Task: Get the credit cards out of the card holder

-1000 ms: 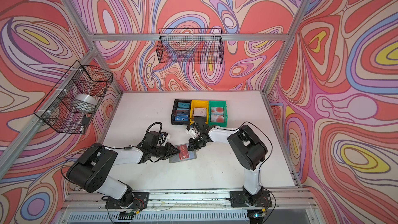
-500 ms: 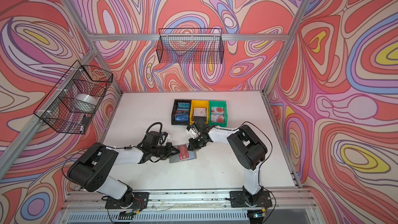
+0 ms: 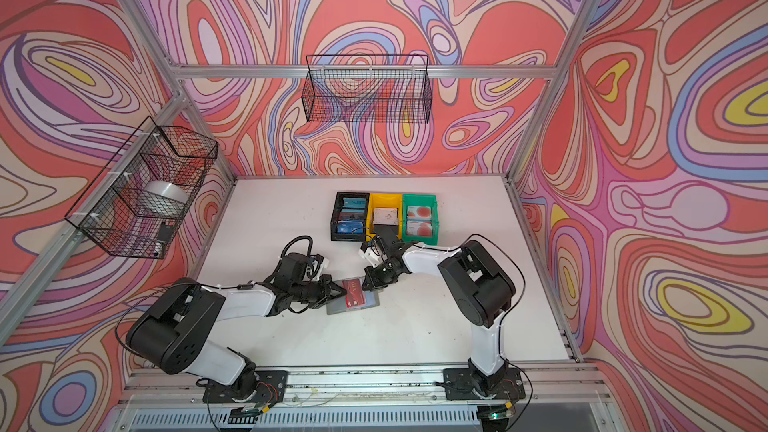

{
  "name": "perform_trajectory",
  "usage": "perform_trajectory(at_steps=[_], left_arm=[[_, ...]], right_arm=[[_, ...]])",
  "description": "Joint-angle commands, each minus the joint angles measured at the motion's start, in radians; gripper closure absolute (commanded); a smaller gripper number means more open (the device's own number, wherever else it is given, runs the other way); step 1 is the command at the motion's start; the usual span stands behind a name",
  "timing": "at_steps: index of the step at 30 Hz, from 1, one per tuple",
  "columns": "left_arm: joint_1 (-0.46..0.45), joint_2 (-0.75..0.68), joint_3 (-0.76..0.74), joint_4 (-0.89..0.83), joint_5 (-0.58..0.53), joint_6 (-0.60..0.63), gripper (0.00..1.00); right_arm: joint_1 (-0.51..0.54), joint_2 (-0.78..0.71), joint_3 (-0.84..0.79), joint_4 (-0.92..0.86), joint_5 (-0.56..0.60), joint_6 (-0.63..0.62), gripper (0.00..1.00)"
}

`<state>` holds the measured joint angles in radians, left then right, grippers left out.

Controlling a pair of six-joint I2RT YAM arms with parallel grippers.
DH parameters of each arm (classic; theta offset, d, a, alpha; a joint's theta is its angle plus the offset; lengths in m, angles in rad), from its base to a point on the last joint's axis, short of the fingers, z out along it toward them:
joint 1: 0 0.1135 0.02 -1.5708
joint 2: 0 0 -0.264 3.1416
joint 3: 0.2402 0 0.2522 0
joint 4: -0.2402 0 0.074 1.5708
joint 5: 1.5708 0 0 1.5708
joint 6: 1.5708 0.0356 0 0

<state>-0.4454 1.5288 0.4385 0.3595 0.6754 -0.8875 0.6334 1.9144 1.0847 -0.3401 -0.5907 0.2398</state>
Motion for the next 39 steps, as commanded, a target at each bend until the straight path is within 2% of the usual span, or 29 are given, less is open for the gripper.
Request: perform_trajectory(at_steps=[1,13,17,20,39], left_arm=[[-0.004,-0.016,-0.021,-0.037,-0.03,0.018,0.97],[-0.001,-0.024,-0.031,-0.066,-0.039,0.03,1.0],[-0.001,-0.035,-0.035,-0.073,-0.046,0.03,0.93],[-0.001,-0.042,-0.038,-0.075,-0.05,0.031,0.92],[0.015,-0.08,-0.062,-0.09,-0.054,0.033,0.91]], right_arm=[[0.038,0.104,-0.049,-0.034,0.027,0.007,1.0],[0.038,0.116,-0.047,-0.04,0.021,0.012,1.0],[0.038,0.116,-0.045,-0.046,0.019,0.009,1.0],[0.038,0.115,-0.042,-0.047,0.019,0.01,1.0],[0.038,0.101,-0.02,-0.097,0.057,0.009,1.0]])
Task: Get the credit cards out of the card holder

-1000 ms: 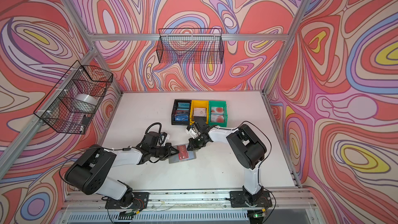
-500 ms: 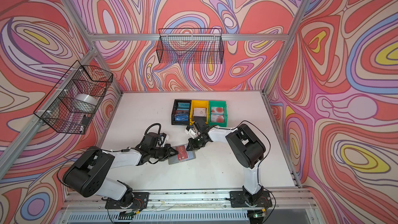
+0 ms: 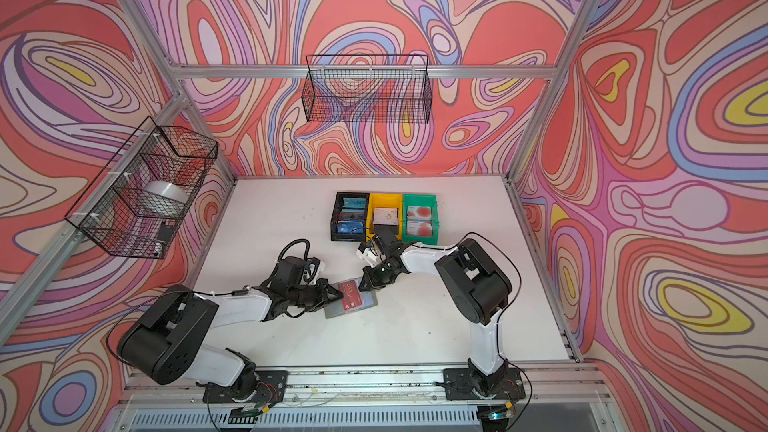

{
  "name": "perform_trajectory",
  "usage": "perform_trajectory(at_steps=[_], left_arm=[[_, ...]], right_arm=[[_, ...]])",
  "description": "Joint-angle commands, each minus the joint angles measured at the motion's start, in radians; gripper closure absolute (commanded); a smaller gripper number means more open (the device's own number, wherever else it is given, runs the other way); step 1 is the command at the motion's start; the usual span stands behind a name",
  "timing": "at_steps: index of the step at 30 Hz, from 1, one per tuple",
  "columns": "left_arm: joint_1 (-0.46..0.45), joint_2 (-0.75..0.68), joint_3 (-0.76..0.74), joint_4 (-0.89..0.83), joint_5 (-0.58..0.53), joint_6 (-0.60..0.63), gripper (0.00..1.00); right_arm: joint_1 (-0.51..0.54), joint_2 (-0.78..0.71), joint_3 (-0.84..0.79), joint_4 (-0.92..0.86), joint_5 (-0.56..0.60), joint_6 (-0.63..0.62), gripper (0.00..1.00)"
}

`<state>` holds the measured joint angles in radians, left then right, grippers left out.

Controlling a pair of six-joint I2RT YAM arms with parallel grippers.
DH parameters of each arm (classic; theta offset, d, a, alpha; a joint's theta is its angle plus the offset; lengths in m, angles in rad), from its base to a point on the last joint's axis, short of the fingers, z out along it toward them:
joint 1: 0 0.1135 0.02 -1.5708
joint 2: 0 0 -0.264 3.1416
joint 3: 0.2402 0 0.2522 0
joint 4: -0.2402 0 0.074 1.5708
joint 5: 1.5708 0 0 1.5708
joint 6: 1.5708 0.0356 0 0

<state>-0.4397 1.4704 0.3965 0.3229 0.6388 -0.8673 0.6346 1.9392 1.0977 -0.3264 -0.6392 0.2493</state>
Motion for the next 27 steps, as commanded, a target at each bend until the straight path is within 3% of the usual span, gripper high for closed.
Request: perform_trajectory(at_steps=[1,14,27], left_arm=[[0.012,-0.025,-0.02,-0.057,-0.018,0.014,0.91],[0.026,-0.028,-0.03,-0.07,-0.011,0.028,0.97],[0.109,-0.112,-0.008,-0.222,0.027,0.114,1.0]], right_arm=[[0.038,0.078,-0.03,-0.116,0.11,-0.001,1.0],[0.03,0.072,-0.044,-0.126,0.123,0.005,1.0],[0.019,0.048,-0.053,-0.143,0.128,-0.005,1.0]])
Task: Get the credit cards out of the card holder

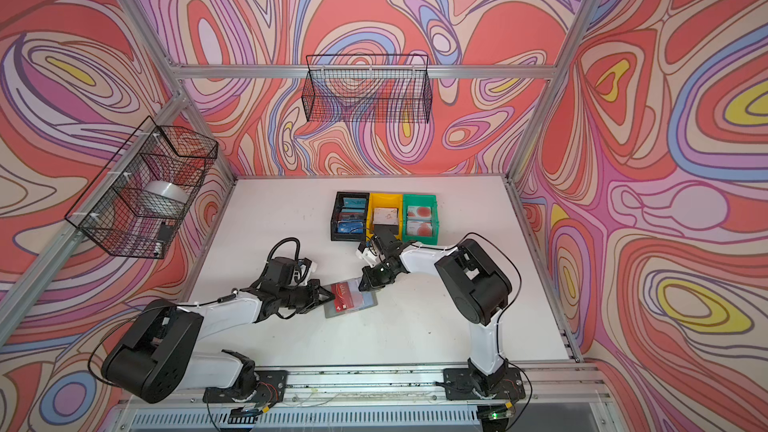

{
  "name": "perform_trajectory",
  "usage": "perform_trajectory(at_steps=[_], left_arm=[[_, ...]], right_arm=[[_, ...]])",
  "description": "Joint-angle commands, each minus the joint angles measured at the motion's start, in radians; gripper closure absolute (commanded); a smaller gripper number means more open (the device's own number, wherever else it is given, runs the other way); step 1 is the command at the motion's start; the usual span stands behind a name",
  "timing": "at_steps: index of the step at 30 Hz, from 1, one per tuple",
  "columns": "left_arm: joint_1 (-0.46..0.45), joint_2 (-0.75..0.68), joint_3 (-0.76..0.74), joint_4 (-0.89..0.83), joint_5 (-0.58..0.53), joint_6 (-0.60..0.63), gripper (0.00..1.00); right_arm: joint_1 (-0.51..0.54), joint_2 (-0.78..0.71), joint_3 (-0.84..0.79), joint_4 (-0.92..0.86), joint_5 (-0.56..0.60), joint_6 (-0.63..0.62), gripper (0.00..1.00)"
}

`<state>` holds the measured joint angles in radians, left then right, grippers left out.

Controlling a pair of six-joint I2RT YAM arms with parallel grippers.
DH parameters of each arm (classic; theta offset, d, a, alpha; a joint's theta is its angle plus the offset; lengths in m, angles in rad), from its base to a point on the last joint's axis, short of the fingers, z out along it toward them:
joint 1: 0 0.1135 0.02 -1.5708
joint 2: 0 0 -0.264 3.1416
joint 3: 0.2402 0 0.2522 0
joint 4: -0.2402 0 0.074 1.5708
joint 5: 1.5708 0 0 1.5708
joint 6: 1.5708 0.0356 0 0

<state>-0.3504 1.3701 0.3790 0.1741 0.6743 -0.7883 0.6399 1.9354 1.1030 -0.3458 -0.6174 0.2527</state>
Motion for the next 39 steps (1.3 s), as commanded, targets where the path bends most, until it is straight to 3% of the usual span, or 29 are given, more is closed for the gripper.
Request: perform_trajectory(at_steps=[1,11,22,34,39], left_arm=[[0.03,-0.014,0.01,-0.073,0.004,0.035,1.0],[0.053,-0.115,0.063,-0.206,-0.006,0.064,1.0],[0.083,-0.153,0.233,-0.412,-0.007,0.154,1.0],[0.084,-0.148,0.317,-0.362,0.213,0.162,1.0],[0.084,-0.123,0.308,-0.22,0.351,0.104,1.0]], right_arm=[[0.014,0.045,-0.057,-0.128,0.105,-0.012,1.0],[0.01,-0.034,-0.002,-0.221,0.076,-0.062,1.0],[-0.042,-0.095,0.087,-0.305,-0.019,-0.122,0.98],[-0.187,-0.129,0.15,-0.29,-0.423,-0.199,0.79],[-0.202,-0.096,0.17,-0.298,-0.538,-0.244,0.79]])
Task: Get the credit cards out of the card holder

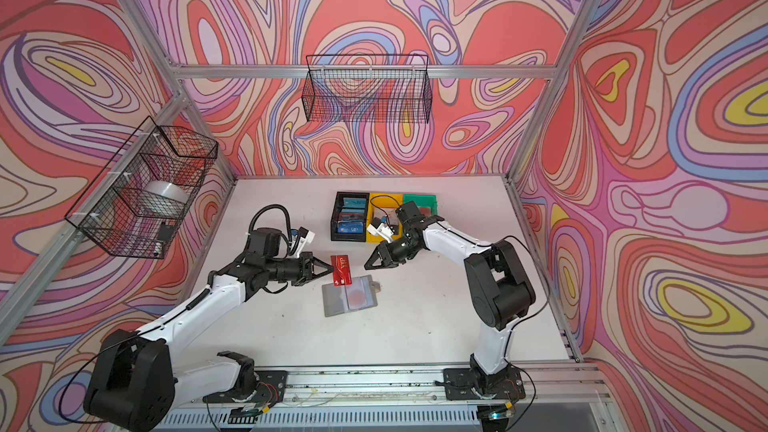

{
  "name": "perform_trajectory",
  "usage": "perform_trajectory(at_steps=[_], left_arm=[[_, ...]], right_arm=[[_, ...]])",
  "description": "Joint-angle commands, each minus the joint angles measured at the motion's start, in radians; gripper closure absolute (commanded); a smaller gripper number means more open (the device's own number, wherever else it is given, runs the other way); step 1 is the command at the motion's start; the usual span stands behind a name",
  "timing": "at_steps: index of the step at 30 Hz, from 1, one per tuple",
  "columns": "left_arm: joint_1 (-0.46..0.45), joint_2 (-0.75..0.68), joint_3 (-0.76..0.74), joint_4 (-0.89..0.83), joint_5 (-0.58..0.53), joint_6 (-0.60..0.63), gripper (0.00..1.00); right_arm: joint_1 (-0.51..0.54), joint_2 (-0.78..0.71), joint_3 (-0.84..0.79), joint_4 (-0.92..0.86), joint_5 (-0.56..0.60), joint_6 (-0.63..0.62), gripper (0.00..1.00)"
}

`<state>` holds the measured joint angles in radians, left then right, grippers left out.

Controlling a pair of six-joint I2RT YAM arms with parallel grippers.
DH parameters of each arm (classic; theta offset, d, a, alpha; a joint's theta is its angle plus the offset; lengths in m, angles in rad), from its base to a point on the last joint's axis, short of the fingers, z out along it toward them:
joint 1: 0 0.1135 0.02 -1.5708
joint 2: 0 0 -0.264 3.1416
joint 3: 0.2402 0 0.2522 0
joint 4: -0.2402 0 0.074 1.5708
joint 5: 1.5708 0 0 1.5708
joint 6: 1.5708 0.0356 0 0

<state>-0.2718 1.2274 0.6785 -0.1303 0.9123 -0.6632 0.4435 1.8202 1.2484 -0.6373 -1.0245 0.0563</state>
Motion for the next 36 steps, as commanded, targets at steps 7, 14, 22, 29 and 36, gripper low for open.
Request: perform_trajectory(at_steps=[7,14,22,29,36], left_arm=[[-0.013,0.082,0.037,0.109,0.13,-0.017,1.0],[-0.014,0.136,0.142,0.033,0.142,0.077,1.0],[-0.023,0.28,0.38,-0.177,0.112,0.293,1.0],[-0.08,0.485,0.68,-0.428,0.033,0.542,1.0],[-0.103,0.668,0.935,-0.558,-0.039,0.69,1.0]], right_arm=[[-0.009,0.05,0.069,-0.052,-0.207,-0.096,0.77],[-0.067,-0.039,0.053,-0.061,-0.076,-0.07,0.76],[-0.17,-0.26,-0.052,0.085,0.132,0.107,0.76],[-0.209,-0.377,-0.116,0.099,0.217,0.144,0.76],[-0.238,-0.426,-0.182,0.098,0.251,0.132,0.76]])
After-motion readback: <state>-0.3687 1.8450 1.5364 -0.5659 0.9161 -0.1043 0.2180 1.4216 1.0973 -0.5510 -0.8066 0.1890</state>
